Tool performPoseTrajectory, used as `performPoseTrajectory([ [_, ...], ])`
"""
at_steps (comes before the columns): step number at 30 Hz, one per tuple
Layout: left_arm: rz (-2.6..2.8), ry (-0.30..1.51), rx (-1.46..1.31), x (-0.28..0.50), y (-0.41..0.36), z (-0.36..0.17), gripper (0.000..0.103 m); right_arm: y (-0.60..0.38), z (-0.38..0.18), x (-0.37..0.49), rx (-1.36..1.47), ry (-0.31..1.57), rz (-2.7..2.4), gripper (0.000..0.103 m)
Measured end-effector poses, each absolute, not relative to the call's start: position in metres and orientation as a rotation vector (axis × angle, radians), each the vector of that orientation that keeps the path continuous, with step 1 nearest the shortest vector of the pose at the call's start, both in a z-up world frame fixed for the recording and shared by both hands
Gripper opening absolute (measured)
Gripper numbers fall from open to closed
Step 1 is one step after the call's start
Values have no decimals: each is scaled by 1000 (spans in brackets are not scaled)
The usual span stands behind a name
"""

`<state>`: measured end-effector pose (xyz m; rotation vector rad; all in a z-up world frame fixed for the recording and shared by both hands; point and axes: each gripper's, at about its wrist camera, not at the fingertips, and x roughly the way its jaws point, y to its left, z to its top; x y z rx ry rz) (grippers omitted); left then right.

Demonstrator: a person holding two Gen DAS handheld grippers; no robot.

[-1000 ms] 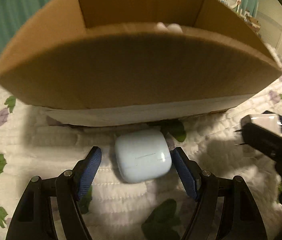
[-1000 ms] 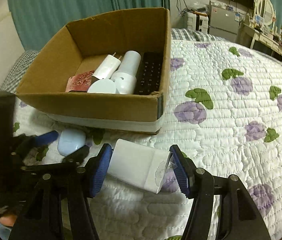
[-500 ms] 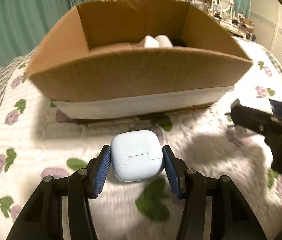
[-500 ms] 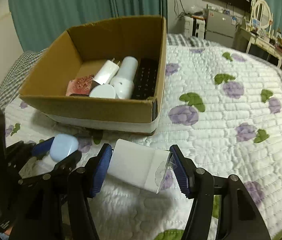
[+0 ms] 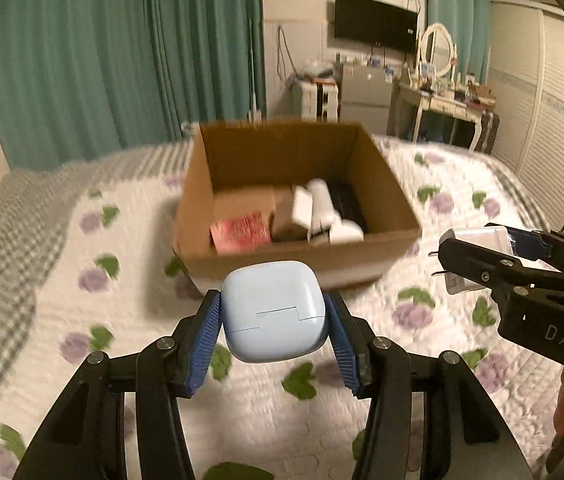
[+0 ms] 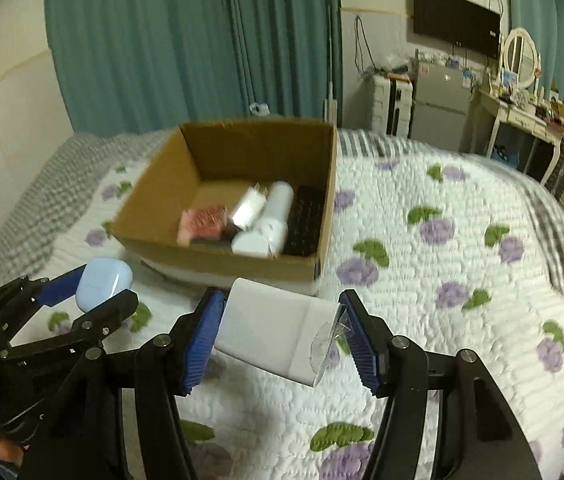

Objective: Organize rigid objects
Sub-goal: 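Drop the earbud case into the box with the left tool while the right tool carries the tissue pack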

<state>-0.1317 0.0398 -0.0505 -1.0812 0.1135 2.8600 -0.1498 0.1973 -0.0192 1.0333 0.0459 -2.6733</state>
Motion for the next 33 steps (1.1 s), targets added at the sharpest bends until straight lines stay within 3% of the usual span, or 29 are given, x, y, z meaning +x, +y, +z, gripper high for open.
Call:
performPoseTrajectory([
  [10, 2933, 161, -965, -180, 36, -9, 53, 191, 18, -193, 880, 45, -2671, 60],
  [26, 2844, 157, -1139, -308, 40, -69, 53, 186, -8, -286, 888, 99, -2663, 59],
  [33, 2860, 119, -1167, -312, 37, -81, 61, 188, -22, -291, 939, 83, -2635, 59],
])
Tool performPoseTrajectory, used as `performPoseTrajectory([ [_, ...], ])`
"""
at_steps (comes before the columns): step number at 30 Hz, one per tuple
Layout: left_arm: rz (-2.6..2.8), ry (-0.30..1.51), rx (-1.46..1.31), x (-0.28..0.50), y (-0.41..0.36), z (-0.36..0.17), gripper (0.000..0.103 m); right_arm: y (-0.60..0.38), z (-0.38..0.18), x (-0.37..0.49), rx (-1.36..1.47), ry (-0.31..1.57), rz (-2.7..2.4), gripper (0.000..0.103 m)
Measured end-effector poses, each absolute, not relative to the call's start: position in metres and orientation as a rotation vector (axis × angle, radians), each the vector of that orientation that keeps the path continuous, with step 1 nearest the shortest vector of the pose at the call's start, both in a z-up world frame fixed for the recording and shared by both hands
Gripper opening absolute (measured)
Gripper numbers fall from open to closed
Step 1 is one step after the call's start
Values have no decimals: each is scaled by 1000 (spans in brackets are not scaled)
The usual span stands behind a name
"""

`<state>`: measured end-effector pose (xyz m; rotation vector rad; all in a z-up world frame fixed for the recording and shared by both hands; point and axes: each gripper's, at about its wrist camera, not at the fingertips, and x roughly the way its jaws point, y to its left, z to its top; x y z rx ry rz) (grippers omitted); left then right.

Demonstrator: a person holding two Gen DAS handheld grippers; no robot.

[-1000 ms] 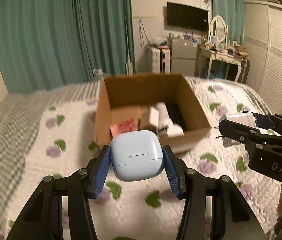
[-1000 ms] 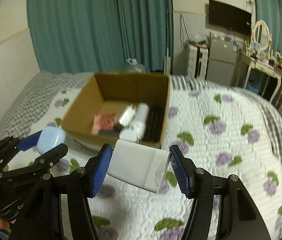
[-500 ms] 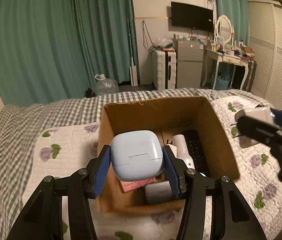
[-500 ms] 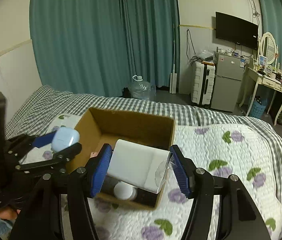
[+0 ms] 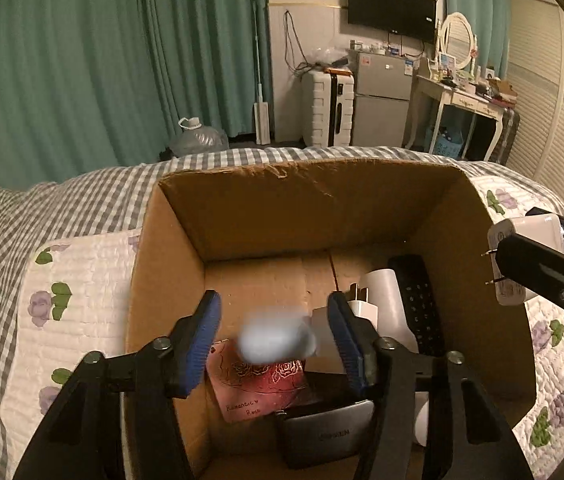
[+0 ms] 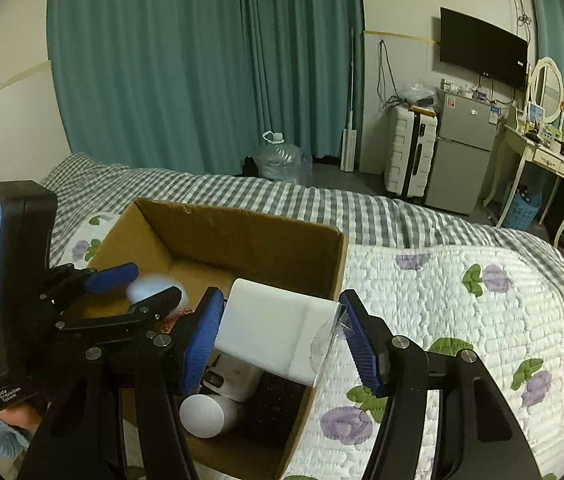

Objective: Organize rigid objects
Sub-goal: 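Drop the earbud case into the box with the left tool while the right tool carries the tissue pack, then release the tissue pack into the box with the right tool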

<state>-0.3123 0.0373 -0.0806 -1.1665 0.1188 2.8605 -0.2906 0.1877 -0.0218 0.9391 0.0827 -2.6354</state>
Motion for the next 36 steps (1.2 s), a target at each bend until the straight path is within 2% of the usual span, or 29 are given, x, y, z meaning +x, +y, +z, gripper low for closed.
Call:
performPoseTrajectory([
  [6, 2892, 114, -1127, -298, 25, -60, 62, 184, -14, -284, 936, 65, -2633, 60],
  [11, 2971, 129, -1004, -274, 8, -22, 66, 166, 4, -286, 902, 85, -2612, 60],
  [16, 3037, 191, -944, -262, -10, -3, 67, 130, 2, -308, 947, 98, -2538, 60],
  [29, 3043, 173, -1046, -279, -52, -41, 67, 59, -63, -372, 1214, 186, -2410, 61],
  [31, 3045, 167, -1050, -278, -55, -44, 67, 59, -63, -369, 1205, 214, -2424, 71],
  [32, 3044, 163, -1049, -278, -56, -45, 67, 60, -61, -366, 1193, 222, -2447, 84],
  [36, 3054, 143, -1040, -273, -56, -36, 67, 77, -41, -351, 1135, 184, -2524, 86],
])
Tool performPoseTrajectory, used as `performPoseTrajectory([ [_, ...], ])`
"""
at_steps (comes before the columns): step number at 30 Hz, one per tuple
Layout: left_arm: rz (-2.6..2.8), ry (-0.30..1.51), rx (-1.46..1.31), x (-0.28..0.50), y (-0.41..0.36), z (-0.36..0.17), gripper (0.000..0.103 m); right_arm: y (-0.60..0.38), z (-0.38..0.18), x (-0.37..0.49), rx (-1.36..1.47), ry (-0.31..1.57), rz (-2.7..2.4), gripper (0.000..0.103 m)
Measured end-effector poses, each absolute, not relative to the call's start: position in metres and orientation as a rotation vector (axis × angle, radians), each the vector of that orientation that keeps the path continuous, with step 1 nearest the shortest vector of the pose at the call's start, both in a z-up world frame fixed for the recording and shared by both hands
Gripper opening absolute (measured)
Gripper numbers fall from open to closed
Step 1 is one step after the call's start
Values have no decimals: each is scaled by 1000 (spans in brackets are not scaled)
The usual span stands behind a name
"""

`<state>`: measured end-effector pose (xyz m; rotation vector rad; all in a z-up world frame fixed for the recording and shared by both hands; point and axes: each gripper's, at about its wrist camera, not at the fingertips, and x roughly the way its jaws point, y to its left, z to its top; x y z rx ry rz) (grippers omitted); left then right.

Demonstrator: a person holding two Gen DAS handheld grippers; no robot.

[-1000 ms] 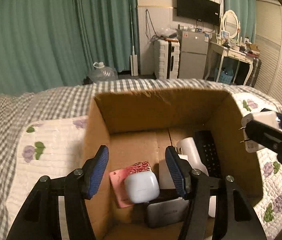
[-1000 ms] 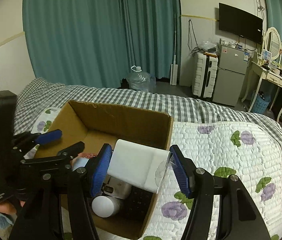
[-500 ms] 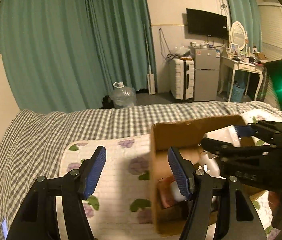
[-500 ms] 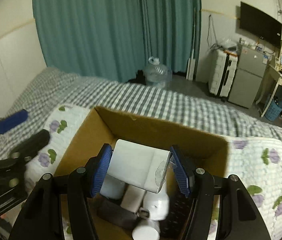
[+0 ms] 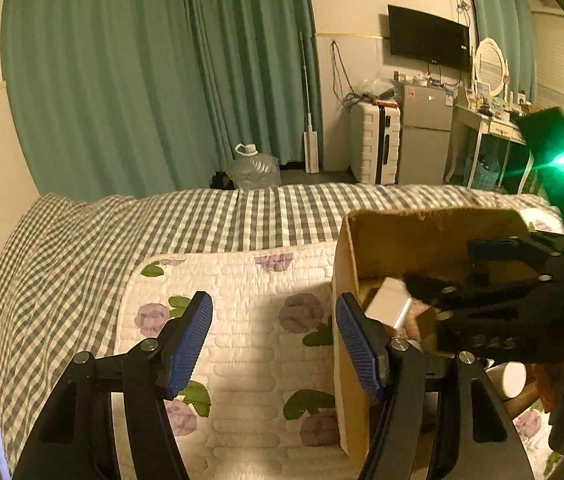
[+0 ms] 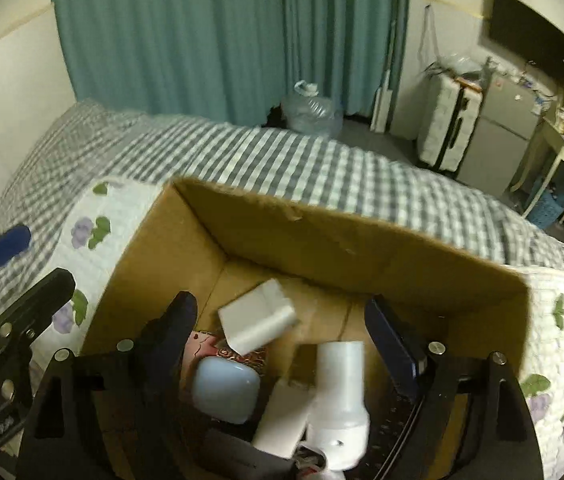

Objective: Organize rigid objects

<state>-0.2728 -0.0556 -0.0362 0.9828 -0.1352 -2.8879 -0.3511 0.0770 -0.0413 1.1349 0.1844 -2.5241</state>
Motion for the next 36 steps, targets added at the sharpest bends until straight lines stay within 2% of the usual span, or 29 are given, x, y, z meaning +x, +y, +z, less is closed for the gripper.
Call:
performPoseTrajectory([
  [5, -2930, -144, 847, -242, -42, 9, 67, 107, 5, -319, 1051, 169, -2620, 86],
  [8, -2964, -138, 716, -212, -30, 45, 67, 128, 40, -284, 955, 168, -2689, 91],
  [10, -2979, -144, 641, -193, -22, 64, 74, 142, 61, -258, 889, 149, -2733, 93],
  [11, -2991, -153, 607, -181, -16, 73, 74, 148, 70, -249, 867, 143, -2747, 93],
  [16, -3017, -192, 537, -144, 4, 98, 77, 175, 105, -185, 754, 120, -2807, 102],
  [20, -3013, -205, 497, -127, 16, 106, 78, 188, 119, -148, 679, 118, -2850, 103],
  [28, -2983, -232, 427, -117, 21, 91, 79, 195, 114, -111, 551, 86, -2890, 103],
  [32, -3022, -193, 365, -111, 18, 73, 79, 203, 89, -105, 365, -11, -2923, 103],
  [36, -3024, -237, 278, -111, 19, 42, 79, 210, 56, -114, 299, -75, -2962, 103],
])
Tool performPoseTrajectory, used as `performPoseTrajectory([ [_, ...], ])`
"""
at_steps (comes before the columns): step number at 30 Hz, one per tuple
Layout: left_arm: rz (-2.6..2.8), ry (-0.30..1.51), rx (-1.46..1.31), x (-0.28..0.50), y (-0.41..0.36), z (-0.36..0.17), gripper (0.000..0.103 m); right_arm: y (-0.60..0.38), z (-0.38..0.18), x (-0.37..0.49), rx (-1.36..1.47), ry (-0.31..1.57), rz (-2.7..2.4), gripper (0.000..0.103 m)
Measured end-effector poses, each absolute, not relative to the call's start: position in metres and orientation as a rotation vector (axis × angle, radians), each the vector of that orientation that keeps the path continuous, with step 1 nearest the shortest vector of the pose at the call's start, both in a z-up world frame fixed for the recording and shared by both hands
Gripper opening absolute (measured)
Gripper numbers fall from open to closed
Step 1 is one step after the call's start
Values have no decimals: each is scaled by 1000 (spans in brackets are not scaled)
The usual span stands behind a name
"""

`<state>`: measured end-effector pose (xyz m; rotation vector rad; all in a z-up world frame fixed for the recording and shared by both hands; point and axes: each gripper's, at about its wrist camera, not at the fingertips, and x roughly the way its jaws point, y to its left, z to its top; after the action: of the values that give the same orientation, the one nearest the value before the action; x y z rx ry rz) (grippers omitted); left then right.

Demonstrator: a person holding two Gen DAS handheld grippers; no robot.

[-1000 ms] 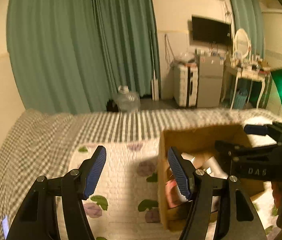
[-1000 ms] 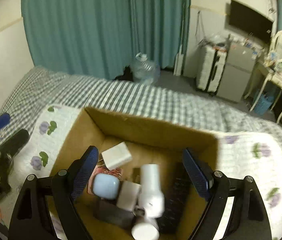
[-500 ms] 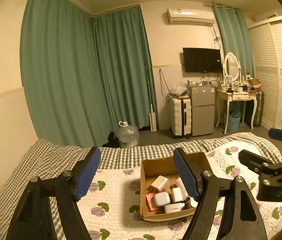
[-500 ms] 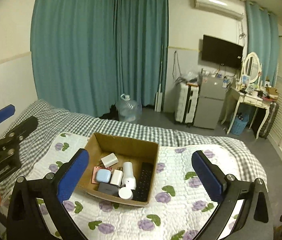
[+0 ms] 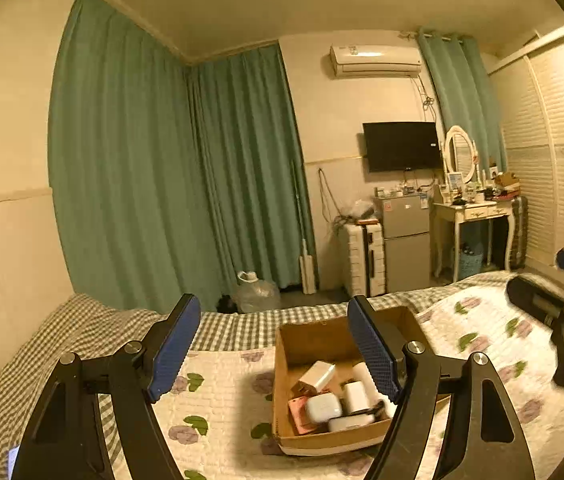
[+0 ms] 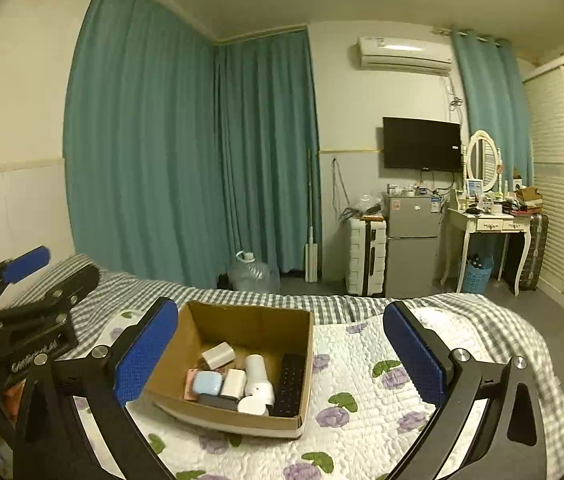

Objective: Organize rigid objects

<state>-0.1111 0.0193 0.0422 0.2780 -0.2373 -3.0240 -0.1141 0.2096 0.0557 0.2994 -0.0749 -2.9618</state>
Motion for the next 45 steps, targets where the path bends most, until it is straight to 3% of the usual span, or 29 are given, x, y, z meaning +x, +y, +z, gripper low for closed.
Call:
performPoseTrajectory([
  [3, -3070, -167, 351, -122, 16, 21, 79, 210, 31, -127, 325, -90, -2974, 103],
  [6, -3081, -214, 384, -128, 19, 7, 79, 209, 14, -137, 373, -81, -2981, 103],
  [15, -3046, -133, 467, -133, 6, -5, 79, 202, 0, -148, 441, -46, -2972, 103],
  [45, -3023, -146, 531, -131, 11, -13, 79, 198, -4, -148, 461, -18, -2987, 103],
])
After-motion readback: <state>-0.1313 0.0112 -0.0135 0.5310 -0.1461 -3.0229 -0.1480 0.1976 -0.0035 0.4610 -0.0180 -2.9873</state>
